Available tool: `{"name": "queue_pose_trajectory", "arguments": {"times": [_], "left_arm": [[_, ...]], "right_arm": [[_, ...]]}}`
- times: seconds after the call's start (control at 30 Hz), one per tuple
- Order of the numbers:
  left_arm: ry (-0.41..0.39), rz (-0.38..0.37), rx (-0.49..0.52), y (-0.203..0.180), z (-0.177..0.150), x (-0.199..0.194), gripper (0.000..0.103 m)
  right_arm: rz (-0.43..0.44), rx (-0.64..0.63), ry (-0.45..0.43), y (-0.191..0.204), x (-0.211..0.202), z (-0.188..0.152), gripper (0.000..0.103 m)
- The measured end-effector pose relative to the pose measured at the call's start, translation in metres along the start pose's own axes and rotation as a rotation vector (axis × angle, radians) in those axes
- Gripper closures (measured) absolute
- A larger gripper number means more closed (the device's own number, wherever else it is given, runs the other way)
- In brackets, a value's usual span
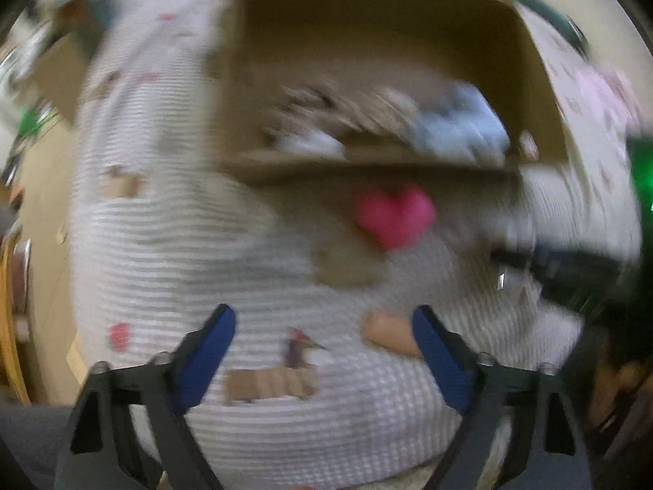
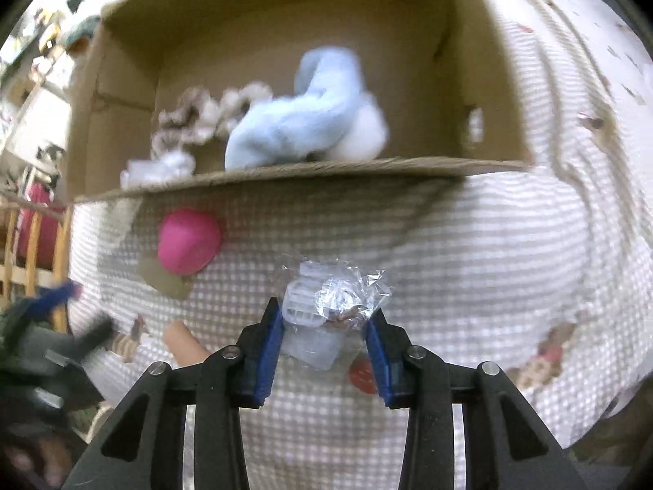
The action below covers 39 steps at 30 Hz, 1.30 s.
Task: Organize soft objects
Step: 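Grasp the clear plastic packet with the right gripper while the left grasps the peach cylinder, then carry the plastic packet and peach cylinder over the box with both grippers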
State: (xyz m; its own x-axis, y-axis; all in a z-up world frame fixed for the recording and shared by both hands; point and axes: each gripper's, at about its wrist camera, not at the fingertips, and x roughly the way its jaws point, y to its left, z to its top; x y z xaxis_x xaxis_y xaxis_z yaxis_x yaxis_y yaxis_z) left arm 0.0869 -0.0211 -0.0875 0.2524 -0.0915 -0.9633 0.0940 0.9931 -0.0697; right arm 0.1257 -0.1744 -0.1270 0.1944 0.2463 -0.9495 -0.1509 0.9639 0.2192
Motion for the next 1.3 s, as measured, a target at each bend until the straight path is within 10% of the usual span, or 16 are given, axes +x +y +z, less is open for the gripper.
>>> {"name": "queue_pose_trajectory", "arguments": {"times": [0.13,0.4,1.3], "left_arm": [[0.055,-0.046,0.144,-0.033,-0.004,0.021,0.039],[0.102,-0.101,0.15,-0.038,-0.005,0.039,0.095],[-0.081,-0.135,-0.141,0.045,-0.015,-0.04,0.099]], "right_arm": [[0.024,0.03,-0.049,-0.016,-0.02,-0.01,0.062],[0.04,0.08,-0.076,-0.036,-0.031,-0.017,0.062],[0.069,-0.008,-0.1,-0.015,-0.042,-0.019,0.062]]}}
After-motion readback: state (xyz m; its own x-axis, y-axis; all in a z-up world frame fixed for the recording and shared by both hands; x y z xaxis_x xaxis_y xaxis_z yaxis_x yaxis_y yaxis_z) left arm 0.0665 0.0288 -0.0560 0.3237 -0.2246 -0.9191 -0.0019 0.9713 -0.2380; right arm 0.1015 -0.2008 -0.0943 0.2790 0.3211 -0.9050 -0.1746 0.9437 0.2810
